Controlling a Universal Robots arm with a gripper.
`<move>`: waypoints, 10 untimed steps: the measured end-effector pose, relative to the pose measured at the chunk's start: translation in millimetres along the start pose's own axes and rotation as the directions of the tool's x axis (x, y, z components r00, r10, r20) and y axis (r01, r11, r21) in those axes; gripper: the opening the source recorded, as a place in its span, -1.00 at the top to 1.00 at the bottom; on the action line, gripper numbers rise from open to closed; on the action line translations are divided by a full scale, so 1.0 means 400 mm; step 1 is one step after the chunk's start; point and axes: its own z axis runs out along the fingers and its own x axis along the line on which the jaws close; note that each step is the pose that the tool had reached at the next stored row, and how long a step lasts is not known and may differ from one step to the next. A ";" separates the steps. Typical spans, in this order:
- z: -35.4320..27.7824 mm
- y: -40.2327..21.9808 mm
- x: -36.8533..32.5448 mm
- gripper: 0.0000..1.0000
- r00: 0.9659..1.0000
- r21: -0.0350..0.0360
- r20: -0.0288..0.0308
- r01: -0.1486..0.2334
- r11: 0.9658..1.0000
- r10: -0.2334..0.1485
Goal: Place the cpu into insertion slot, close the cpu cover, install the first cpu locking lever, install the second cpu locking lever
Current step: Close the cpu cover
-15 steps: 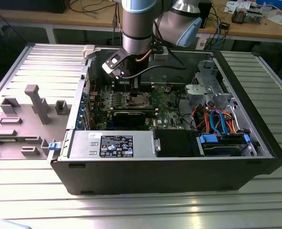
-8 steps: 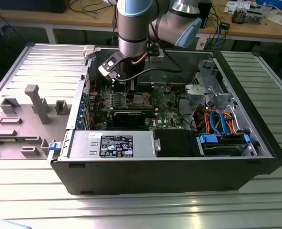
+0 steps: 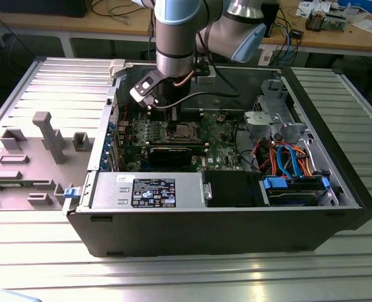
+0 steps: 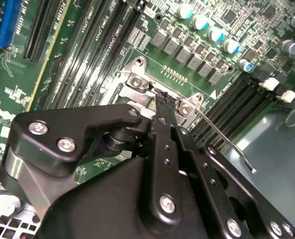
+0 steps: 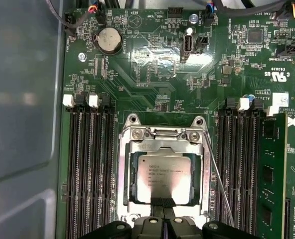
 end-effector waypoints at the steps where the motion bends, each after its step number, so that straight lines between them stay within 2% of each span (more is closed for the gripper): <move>1: -0.001 0.001 0.000 0.79 1.000 0.000 0.000 0.000 1.000 0.000; 7: -0.001 0.055 -0.002 0.79 1.000 0.000 0.000 0.000 1.000 0.000; 8: -0.001 0.060 -0.003 0.79 1.000 0.000 0.000 0.000 1.000 0.000; 10: -0.001 0.061 -0.003 0.79 1.000 0.000 0.000 0.000 1.000 0.000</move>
